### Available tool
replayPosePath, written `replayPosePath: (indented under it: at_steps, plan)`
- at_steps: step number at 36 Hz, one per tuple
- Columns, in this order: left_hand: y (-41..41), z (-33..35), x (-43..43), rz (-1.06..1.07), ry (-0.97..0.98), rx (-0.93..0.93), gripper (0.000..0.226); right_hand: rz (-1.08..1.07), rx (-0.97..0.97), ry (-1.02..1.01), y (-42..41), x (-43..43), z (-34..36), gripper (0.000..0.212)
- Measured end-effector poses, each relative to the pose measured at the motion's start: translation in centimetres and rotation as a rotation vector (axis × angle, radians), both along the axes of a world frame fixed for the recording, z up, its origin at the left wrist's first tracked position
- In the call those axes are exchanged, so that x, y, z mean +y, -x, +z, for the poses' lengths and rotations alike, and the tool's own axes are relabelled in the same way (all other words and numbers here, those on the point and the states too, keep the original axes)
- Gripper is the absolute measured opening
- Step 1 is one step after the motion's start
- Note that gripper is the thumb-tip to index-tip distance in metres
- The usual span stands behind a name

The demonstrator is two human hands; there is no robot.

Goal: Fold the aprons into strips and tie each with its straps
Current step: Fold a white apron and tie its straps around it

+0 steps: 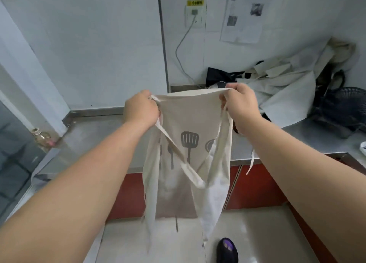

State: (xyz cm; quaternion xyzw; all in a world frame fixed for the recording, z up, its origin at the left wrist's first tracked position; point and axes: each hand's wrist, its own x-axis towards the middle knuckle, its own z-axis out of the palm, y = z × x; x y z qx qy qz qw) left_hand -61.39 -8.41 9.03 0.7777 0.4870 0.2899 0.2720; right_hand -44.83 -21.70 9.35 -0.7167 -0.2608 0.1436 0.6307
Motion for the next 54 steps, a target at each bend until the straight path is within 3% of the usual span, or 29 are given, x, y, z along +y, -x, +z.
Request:
replayPosePath:
  at_steps: [3,10,16,21,30,33,36,39,41,44,49,54]
  plan:
    - [-4.3,1.0,2.1,0.049,-0.068,-0.028,0.026,-0.028,-0.082,-0.004,-4.4,2.7,0.8,0.023]
    - [-13.5,2.8,7.6,-0.005,0.008,-0.311,0.032,-0.024,-0.215,0.000,-13.5,7.9,3.8,0.033]
    - [-19.8,1.3,10.6,-0.101,0.044,-0.323,0.035,0.094,-0.280,0.059,-20.2,11.6,3.4,0.041]
    - [-23.3,-1.7,13.8,-0.132,0.112,-0.229,0.039,0.109,-0.323,0.212,-23.8,14.5,0.6,0.044]
    - [-29.1,-3.9,21.7,-0.172,0.250,-0.160,0.038,0.081,-0.224,0.305,-28.7,21.3,-2.8,0.043]
    - [-31.1,-3.4,24.7,-0.210,0.265,-0.363,0.041,0.100,-0.147,0.206,-29.9,24.2,-2.8,0.048]
    - [-32.4,-2.7,26.7,-0.266,0.245,-0.452,0.047,0.201,-0.116,0.159,-30.6,26.2,-2.1,0.064]
    - [-32.8,-4.0,28.7,-0.370,0.356,-0.264,0.067,0.225,-0.057,0.284,-31.5,27.6,-3.0,0.082]
    - [-32.2,-6.1,29.3,-0.424,0.398,-0.031,0.062,0.239,-0.084,0.482,-31.7,27.7,-4.8,0.084]
    - [-31.4,-9.9,29.5,-0.456,0.425,0.073,0.055,0.247,-0.123,0.735,-31.2,27.2,-8.8,0.071]
    - [-30.0,-14.6,28.9,-0.447,0.470,0.304,0.046,0.334,-0.051,0.982,-29.6,26.6,-13.8,0.051]
    - [-28.5,-17.6,27.2,-0.428,0.555,0.463,0.043,0.381,0.013,1.104,-28.8,26.4,-16.0,0.033]
